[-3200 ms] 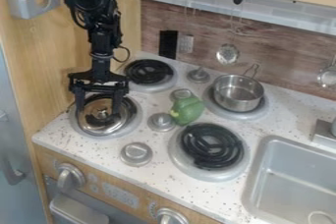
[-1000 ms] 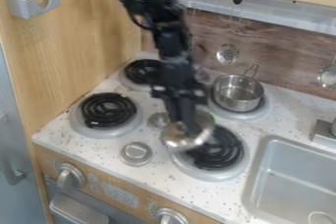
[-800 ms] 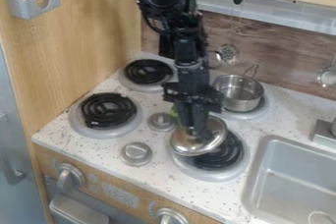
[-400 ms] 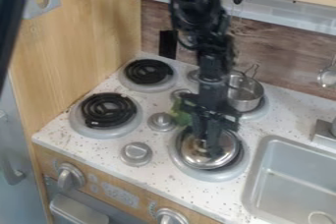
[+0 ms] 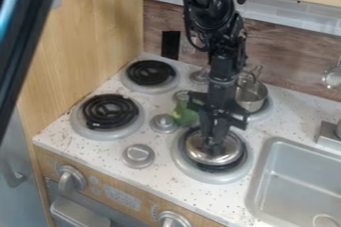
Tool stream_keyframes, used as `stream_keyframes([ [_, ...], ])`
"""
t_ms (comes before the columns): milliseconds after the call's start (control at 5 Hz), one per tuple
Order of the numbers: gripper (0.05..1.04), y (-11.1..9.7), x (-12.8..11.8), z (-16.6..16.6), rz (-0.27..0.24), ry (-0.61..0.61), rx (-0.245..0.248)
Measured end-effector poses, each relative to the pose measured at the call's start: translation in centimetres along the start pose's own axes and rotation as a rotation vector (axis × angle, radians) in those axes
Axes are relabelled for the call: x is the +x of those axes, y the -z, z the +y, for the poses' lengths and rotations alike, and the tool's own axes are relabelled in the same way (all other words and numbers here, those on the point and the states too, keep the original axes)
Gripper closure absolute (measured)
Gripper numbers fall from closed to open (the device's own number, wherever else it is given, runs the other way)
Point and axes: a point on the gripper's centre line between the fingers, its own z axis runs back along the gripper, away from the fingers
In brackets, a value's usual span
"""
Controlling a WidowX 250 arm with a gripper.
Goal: Pick up silver pan lid and move to lower right burner
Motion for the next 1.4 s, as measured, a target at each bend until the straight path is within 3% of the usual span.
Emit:
stream_keyframes([
  [400,0.829,0.2,0.6,0.1,0.009,-0.014,0.003],
  [600,0.555,0.3,0.6,-0.4,0.013,-0.041,0.012],
  [800,0.219,0.6,-0.3,-0.5,0.023,-0.040,0.002],
  [1000,0.057,-2.3,0.0,0.3,-0.037,-0.050,0.002],
  [1200,0.079,-5.2,-0.1,1.0,-0.074,-0.065,0.005],
  [1400,0.085,-6.2,-0.7,1.8,-0.074,-0.104,0.028],
])
